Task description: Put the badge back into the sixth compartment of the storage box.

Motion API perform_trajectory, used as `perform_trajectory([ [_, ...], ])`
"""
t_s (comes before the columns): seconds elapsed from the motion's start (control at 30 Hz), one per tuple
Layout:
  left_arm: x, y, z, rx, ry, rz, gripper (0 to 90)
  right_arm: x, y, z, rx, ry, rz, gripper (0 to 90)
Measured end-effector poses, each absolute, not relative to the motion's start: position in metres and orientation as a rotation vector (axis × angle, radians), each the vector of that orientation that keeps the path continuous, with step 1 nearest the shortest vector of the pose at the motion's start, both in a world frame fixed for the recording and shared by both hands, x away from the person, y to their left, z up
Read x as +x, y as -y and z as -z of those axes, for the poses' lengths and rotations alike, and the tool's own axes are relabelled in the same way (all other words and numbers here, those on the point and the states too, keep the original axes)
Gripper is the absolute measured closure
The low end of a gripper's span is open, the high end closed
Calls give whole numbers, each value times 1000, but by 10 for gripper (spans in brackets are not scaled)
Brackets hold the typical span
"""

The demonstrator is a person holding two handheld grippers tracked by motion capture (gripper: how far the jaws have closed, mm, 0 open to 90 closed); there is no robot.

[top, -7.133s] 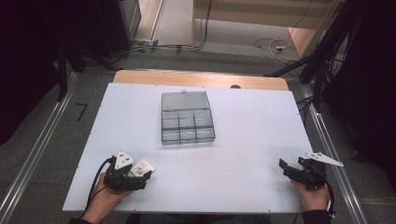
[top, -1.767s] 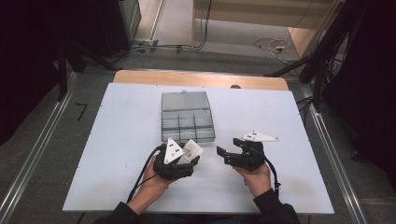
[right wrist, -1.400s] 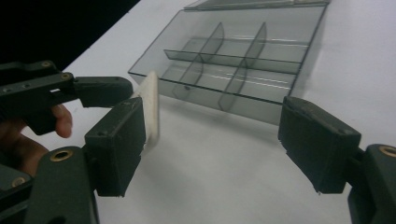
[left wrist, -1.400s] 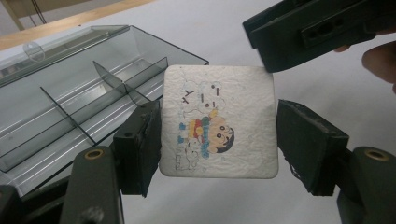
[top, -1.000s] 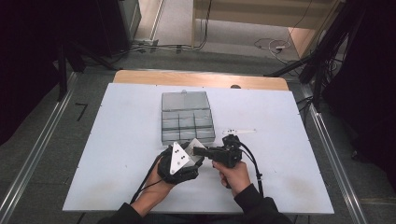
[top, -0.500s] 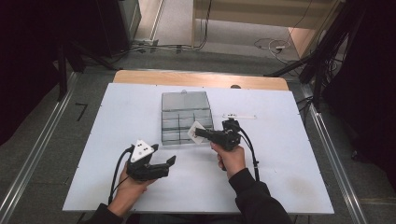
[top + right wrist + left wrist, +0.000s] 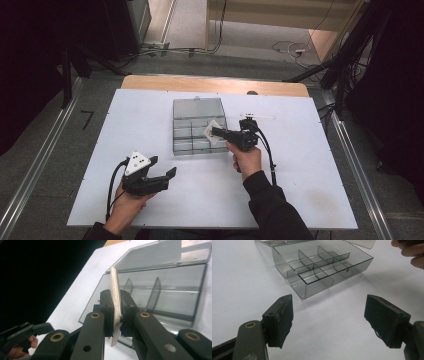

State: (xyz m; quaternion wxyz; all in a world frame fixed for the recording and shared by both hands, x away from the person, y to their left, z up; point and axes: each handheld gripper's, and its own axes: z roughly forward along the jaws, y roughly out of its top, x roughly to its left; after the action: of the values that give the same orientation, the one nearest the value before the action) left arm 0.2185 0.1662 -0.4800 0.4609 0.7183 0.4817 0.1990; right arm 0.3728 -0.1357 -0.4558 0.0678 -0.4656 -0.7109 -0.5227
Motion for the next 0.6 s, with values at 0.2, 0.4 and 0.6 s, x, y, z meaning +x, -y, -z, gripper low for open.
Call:
perform_trajectory([
  [0.2, 219, -168, 482, 1782, -1195, -500, 236, 382, 144, 462, -1469, 2136, 1574, 808],
  [0.4, 219, -168, 483, 1788, -1195, -508, 236, 387, 146, 468, -1479, 2177, 1560, 808],
  [0.6, 219, -168, 483, 1790, -1197, -509, 236, 387, 144, 475, -1458, 2265, 1541, 808],
])
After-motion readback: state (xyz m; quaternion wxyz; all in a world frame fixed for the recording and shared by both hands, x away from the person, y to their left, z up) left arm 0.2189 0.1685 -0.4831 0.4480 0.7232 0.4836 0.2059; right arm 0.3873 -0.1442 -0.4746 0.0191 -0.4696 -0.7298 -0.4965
